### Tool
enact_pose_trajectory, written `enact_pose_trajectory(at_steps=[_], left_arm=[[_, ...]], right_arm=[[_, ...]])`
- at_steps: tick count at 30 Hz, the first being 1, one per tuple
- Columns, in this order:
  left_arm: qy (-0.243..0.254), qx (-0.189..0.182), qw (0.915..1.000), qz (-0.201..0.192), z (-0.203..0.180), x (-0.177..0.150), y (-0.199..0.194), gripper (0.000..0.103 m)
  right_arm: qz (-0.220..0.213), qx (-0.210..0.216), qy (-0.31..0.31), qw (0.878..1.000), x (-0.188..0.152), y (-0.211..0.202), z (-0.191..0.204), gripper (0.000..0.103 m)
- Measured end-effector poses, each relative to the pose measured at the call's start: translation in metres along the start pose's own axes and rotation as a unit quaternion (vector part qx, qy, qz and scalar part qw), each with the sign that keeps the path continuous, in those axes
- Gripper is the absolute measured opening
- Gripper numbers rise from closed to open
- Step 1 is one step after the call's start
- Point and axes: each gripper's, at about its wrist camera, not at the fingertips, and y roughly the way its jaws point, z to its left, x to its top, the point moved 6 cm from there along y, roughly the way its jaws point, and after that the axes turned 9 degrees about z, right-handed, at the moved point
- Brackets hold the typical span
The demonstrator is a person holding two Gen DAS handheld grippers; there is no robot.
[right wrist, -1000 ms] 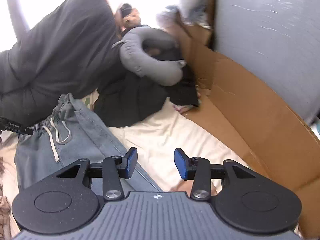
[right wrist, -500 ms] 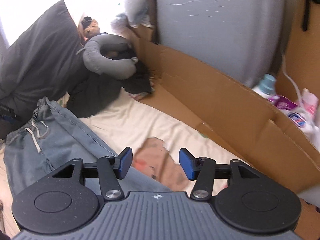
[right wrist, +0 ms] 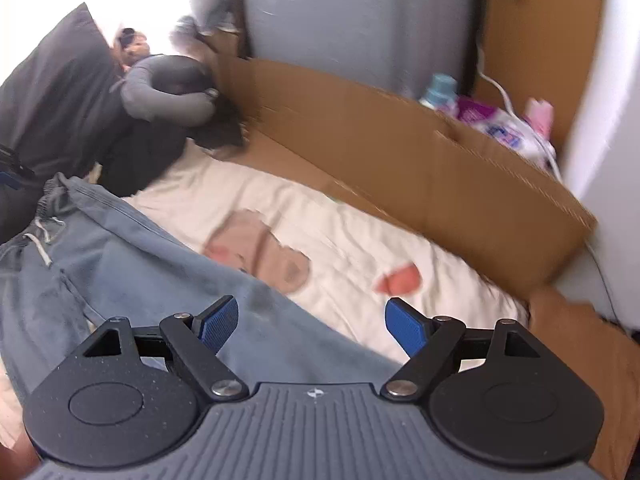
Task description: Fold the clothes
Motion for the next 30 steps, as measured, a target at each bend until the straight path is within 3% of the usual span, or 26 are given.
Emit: enact_pose_trajectory(at_steps=[9,15,24,30], left_arm=[[0.016,0.007,0.9998,0.002,-0.016,0.031,0.019,0.076],[0.005,-0.024,0.9997,0.008,-0.027,0.058,0.044,0.078],[-0.009,-0.012,0.9993,0.035,-0.037,0.072,0.097,0.078],[-0.037,-0.013,0.9987,0.034,-0.030,0.076,0.126,0.078]], right_arm=[[0.019,-0.012,0.073,0.997,-0.056,0.019,-0.060,0.086],[0.032,-0.013,0.112,0.993,-0.081,0.049,-0.084,0.085],[0.044,-0.014,0.153,0.987,-0.081,0.113,-0.097,0.085],[0.026,-0.039,0.201,0.979,-0.076,0.145,-0.111,0.085]])
